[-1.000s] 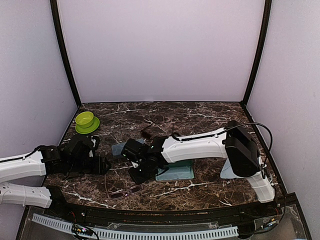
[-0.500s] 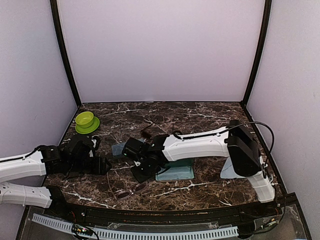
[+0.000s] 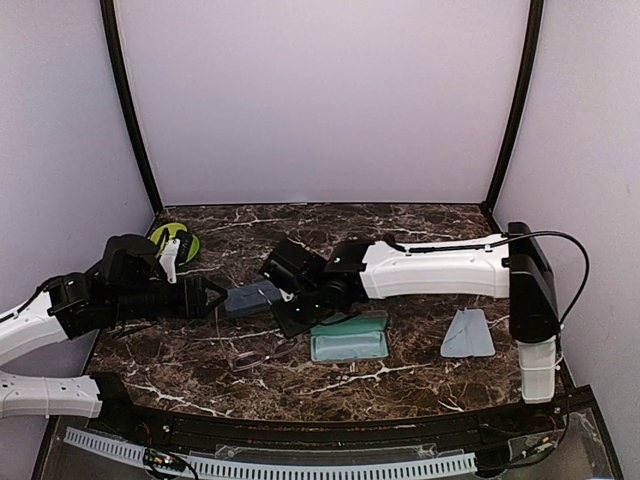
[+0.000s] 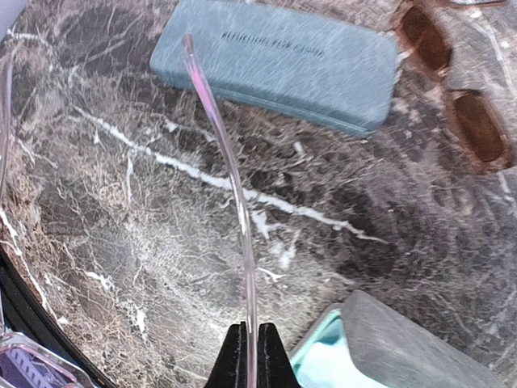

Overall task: Organize the sunglasses
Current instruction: Pick up the sunglasses from the center of the board.

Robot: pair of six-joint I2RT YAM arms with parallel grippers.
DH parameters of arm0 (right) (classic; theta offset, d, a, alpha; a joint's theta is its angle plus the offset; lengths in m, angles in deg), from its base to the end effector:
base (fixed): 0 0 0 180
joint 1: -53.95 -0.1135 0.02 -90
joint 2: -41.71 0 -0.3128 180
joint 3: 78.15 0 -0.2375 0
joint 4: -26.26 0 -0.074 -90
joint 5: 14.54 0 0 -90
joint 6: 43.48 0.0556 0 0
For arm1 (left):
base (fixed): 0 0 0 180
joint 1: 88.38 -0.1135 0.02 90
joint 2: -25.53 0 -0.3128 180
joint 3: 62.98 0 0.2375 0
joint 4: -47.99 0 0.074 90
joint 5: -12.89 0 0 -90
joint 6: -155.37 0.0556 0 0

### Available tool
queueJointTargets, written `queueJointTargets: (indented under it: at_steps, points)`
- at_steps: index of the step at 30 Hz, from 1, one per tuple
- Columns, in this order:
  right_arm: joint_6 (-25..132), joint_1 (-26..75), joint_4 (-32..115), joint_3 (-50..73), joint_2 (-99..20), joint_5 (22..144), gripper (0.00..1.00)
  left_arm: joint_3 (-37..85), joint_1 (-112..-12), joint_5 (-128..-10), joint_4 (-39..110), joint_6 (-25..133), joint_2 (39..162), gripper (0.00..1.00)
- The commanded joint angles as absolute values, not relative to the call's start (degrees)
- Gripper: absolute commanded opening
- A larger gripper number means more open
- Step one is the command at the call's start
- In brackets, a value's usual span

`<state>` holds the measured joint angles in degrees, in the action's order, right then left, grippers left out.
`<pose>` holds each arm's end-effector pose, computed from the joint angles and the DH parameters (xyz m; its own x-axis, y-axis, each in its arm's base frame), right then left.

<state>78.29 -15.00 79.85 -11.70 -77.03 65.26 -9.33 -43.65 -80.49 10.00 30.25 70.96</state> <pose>0.1793 0.4385 0.2562 -0.7274 -0.4473 -0.5204 -0.5911 0.7936 0.1442 0.1074 -0.1018 0.3060 -0.6718 -0.1429 -0.7268 0.3420 0.8106 -0.4754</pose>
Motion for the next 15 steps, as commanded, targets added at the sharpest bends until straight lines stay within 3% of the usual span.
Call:
queueJointTargets:
  at_steps: [1, 8, 15]
  points:
    - [77.77, -13.68, 78.73, -9.36, -71.93, 61.28, 0.0, -7.14, -44.0, -77.3, 12.44, 32.67, 71.34, 0.61]
    - [77.72, -11.75, 77.89, -4.75, -66.79, 58.55, 0.0, -7.82, -43.91, -68.31, 20.0, 32.97, 72.73, 0.66]
    - [77.51, -9.41, 76.31, -1.21, -63.62, 58.24, 0.0, -8.81, -42.82, -67.27, 21.26, 31.86, 74.04, 0.67]
